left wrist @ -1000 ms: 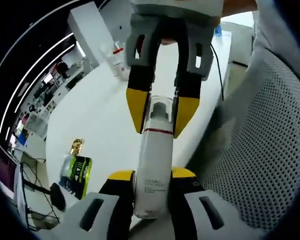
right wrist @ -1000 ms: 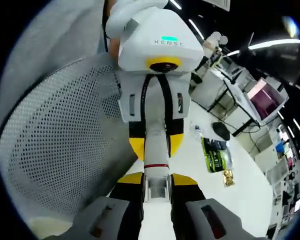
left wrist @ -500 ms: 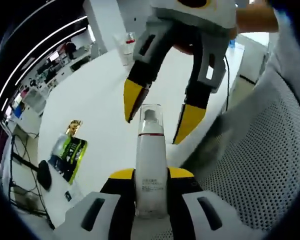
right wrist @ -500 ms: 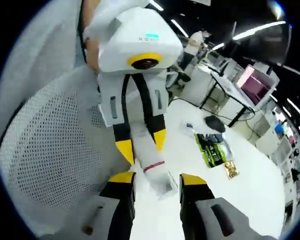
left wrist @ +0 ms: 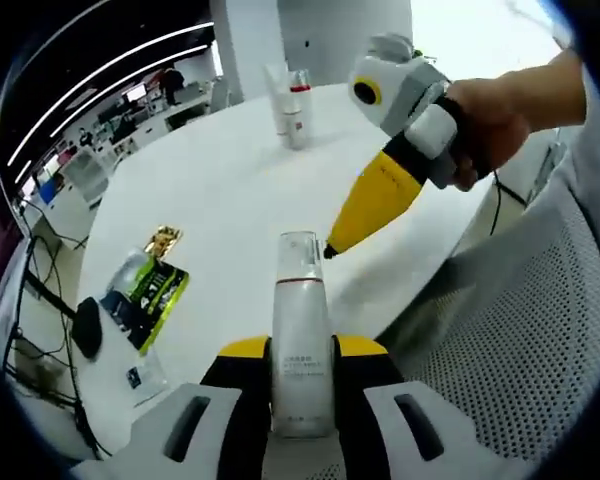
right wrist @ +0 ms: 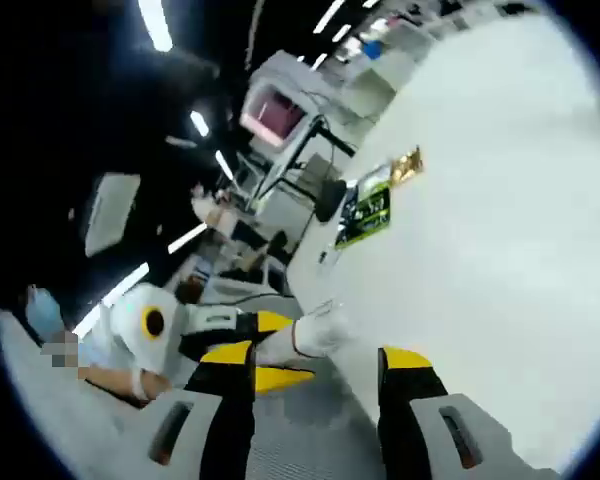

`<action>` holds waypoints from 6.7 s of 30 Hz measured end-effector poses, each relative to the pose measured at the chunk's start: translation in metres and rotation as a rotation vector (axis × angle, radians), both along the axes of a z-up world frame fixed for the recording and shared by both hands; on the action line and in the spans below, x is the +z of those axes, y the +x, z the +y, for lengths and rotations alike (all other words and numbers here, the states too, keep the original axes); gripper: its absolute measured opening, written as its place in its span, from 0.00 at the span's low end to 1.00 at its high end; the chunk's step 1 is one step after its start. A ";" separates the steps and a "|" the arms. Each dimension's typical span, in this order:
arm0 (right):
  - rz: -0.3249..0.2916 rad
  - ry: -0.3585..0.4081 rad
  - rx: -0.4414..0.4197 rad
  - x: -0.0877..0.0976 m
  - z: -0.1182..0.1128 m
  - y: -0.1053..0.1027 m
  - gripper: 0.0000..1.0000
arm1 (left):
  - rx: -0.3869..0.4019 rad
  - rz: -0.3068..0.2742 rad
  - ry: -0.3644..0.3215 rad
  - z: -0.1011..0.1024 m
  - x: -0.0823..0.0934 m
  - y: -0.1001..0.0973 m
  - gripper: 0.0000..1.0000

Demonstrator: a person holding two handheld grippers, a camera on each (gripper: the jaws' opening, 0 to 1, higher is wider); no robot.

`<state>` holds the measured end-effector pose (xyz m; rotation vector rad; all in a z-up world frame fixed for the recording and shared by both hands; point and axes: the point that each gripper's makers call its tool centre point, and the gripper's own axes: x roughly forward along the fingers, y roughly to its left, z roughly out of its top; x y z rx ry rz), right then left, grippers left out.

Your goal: Arrange the skincare products in the storage area until every visible bottle or jar stands upright without overlapping.

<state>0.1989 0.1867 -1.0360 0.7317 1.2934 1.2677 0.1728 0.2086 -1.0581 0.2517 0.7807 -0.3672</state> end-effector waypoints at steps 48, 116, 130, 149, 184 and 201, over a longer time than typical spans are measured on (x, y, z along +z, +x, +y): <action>-0.743 0.347 0.421 0.037 0.001 -0.032 0.13 | -0.089 0.018 -0.206 -0.036 0.010 -0.006 0.20; -0.302 -0.098 -0.019 0.008 0.026 -0.020 0.19 | -0.027 0.108 0.021 -0.009 -0.021 -0.015 0.22; -0.564 0.115 0.293 0.026 0.016 -0.026 0.17 | -0.102 0.029 -0.033 -0.021 -0.009 -0.008 0.21; -0.979 0.509 0.786 0.073 -0.004 -0.055 0.16 | -0.233 -0.030 -0.247 -0.053 0.018 -0.010 0.25; -0.632 0.118 0.228 0.050 0.041 -0.020 0.17 | 0.125 0.080 -0.220 -0.001 0.001 0.003 0.24; -0.417 0.017 0.144 0.028 0.039 -0.020 0.16 | 0.080 0.043 -0.016 0.008 -0.008 0.002 0.24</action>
